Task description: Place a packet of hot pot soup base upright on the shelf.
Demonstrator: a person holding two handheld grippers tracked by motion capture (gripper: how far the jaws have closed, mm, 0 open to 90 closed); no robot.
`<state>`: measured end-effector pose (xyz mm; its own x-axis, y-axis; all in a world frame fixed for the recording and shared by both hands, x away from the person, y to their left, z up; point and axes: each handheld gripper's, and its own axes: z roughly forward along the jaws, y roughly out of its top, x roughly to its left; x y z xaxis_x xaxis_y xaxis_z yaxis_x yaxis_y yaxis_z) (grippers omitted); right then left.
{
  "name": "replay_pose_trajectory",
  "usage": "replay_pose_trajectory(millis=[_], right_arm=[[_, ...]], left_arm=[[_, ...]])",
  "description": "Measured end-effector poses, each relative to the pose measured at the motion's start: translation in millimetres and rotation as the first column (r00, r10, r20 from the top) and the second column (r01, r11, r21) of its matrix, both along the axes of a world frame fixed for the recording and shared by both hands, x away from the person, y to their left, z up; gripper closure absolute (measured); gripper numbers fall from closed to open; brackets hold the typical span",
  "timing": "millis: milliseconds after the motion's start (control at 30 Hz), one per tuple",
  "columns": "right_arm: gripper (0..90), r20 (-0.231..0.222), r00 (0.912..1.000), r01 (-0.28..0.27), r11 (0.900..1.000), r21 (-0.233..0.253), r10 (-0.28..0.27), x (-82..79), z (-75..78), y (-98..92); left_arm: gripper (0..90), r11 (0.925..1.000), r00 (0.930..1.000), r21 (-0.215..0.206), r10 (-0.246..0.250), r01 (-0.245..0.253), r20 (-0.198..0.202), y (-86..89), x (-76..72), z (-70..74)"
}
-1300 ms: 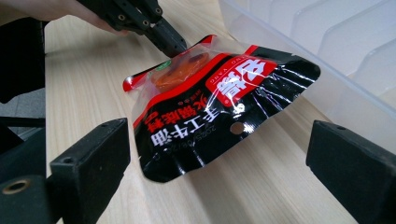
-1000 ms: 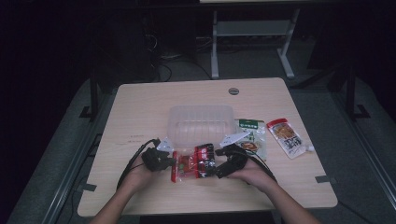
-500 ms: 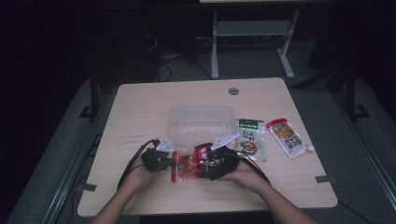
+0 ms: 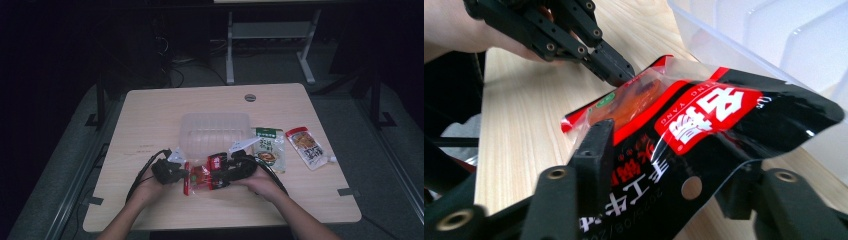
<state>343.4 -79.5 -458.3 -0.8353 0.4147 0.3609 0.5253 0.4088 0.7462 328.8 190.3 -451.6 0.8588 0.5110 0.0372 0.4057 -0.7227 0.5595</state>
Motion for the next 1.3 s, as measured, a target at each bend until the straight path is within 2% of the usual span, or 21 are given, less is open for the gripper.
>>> replay_pose_trajectory(millis=[67,133,367,600,767,800,867,933,1067,1300], right_arm=[[47.8,-0.013,0.9998,-0.013,1.0,-0.012,0.013,-0.3,-1.9,0.9],[49.2,-0.004,0.9997,-0.024,1.0,-0.017,0.024,-1.2,-1.8,1.8],[66.0,0.012,0.999,-0.042,0.999,-0.033,0.042,-3.5,0.7,2.0],[82.0,0.063,0.9941,-0.083,0.993,-0.081,0.088,-7.8,1.8,5.7],[88.1,0.097,0.9881,-0.108,0.988,-0.111,0.119,-9.3,1.0,7.2],[88.5,0.083,0.9897,-0.108,0.989,-0.103,0.117,-9.8,1.5,7.3],[89.2,0.093,0.9879,-0.114,0.988,-0.103,0.124,-8.9,1.6,6.2],[89.6,0.076,0.9897,-0.115,0.99,-0.085,0.122,-9.8,3.4,5.6],[89.9,0.085,0.9881,-0.123,0.99,-0.061,0.128,-9.9,6.2,3.0],[90.0,0.118,0.984,-0.133,0.991,-0.007,0.133,-11.3,17.9,-5.0]], left_arm=[[89.7,1.0,1.0,0.004,-0.004,0.004,0.0,0.3,0.2,0.2],[89.7,1.0,1.0,-0.007,0.0,0.0,-0.002,0.5,0.4,-0.3],[89.7,0.9999,0.9999,-0.009,0.009,-0.009,0.006,-0.8,-1.2,-0.7],[89.7,0.9998,0.9999,-0.018,0.01,-0.01,0.008,-3.3,-1.7,-1.4],[89.7,0.9997,0.9999,-0.02,0.012,-0.012,0.004,-3.7,-2.3,-1.5],[89.7,0.9998,0.9999,-0.017,0.008,-0.008,0.006,-3.7,-2.2,-1.4],[89.7,0.9998,1.0,-0.018,0.008,-0.008,0.002,-3.4,-2.2,-1.3],[89.6,0.9999,1.0,-0.014,0.002,-0.002,0.004,-2.2,-2.5,-0.9],[87.7,0.9997,0.9999,-0.017,0.015,-0.015,-0.003,3.1,-2.9,-0.6],[75.6,0.9956,0.9987,-0.083,0.044,-0.042,0.023,17.3,-6.4,9.0]])
